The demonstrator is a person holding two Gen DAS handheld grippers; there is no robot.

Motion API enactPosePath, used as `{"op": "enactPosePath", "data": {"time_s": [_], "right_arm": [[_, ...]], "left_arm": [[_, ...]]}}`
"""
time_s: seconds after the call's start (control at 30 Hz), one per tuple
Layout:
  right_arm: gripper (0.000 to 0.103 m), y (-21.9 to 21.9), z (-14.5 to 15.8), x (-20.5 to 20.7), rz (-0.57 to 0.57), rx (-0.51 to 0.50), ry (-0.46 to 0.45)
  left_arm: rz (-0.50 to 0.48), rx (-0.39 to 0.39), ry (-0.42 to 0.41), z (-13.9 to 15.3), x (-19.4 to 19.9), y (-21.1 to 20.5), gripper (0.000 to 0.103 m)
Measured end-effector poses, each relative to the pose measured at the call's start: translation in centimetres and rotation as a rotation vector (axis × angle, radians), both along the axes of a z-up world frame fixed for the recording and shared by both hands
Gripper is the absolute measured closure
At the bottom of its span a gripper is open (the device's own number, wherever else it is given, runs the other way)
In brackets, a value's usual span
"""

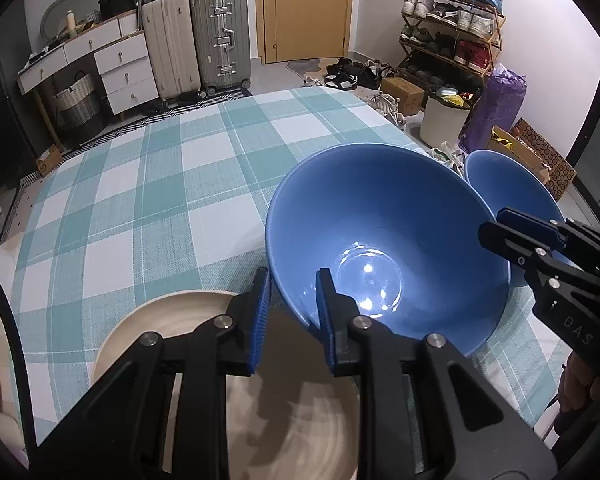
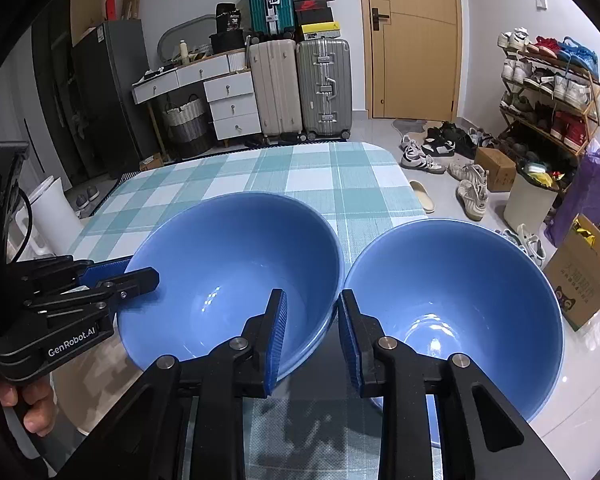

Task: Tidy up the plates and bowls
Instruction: 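Lower the held bowls into the blue bowl and open both grippers, then move both grippers to the rims of the two blue bowl stacks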

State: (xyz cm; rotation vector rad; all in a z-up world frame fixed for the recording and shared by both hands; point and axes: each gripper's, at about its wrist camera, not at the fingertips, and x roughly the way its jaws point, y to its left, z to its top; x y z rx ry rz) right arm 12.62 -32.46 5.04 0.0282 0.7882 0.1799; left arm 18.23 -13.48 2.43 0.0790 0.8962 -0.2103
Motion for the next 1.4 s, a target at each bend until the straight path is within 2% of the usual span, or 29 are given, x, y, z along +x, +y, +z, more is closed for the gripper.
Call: {"op": "enactPosePath", "data": {"time_s": [0.07,0.1,0.17,0.23,0.27,0.33,0.43,0.53,0.63,0.77,0.9,1.03,1.13,1.4], "right_arm": [[0.069,-0.1,0.2,-0.1,0.001,0.003,-0.005],[0.066,-0.1,0.4,-0.3,0.004,0.003,-0.010],[0.052,-0.2,0.8,-0.7,0.008,0.008,-0.031],[0.043,-0.3,1.1,-1.0,0.014,0.014,-0.040],[0.032,-0.3,1.2,-1.3,0.018,0.023,-0.044],[0.017,-0.6,1.5,-1.8,0.022,0.042,-0.054],[0.014,-1.0,1.8,-2.5,0.020,0.043,-0.064],[0.006,-1.8,2.2,-3.4,-0.006,0.037,-0.083],[0.003,-3.3,2.8,-4.4,-0.036,0.059,-0.101],[0.002,-5.4,3.5,-5.6,-0.079,0.110,-0.115],[0.002,-7.1,4.3,-6.7,-0.112,0.108,-0.129],[0.001,-9.6,5.9,-7.7,-0.152,0.150,-0.155],[0.001,-11.0,6.7,-8.3,-0.172,0.131,-0.161],[0.001,-14.3,6.3,-8.4,-0.255,0.145,-0.130]], "left_arm": [[0.003,-0.013,-0.001,0.2,-0.3,0.4,0.080],[0.007,-0.022,0.000,0.3,-0.3,0.6,0.075],[0.014,-0.045,0.002,0.7,-0.6,1.1,0.067],[0.019,-0.057,-0.003,1.2,-0.9,1.5,0.053],[0.025,-0.061,-0.009,1.5,-1.2,1.7,0.048],[0.035,-0.083,-0.024,2.1,-1.6,1.9,0.030],[0.026,-0.117,-0.031,2.8,-2.3,2.0,0.024],[0.017,-0.140,-0.039,3.4,-3.0,1.8,0.016],[0.005,-0.142,-0.044,3.8,-3.5,1.0,0.002],[-0.006,-0.147,-0.045,4.2,-4.1,-0.4,0.001],[-0.034,-0.157,-0.034,4.4,-4.7,-2.1,0.001],[-0.062,-0.152,-0.028,4.5,-5.2,-4.0,0.001],[-0.087,-0.142,-0.023,4.5,-5.6,-5.8,0.001],[-0.114,-0.166,0.022,3.9,-5.8,-9.5,0.001]]}}
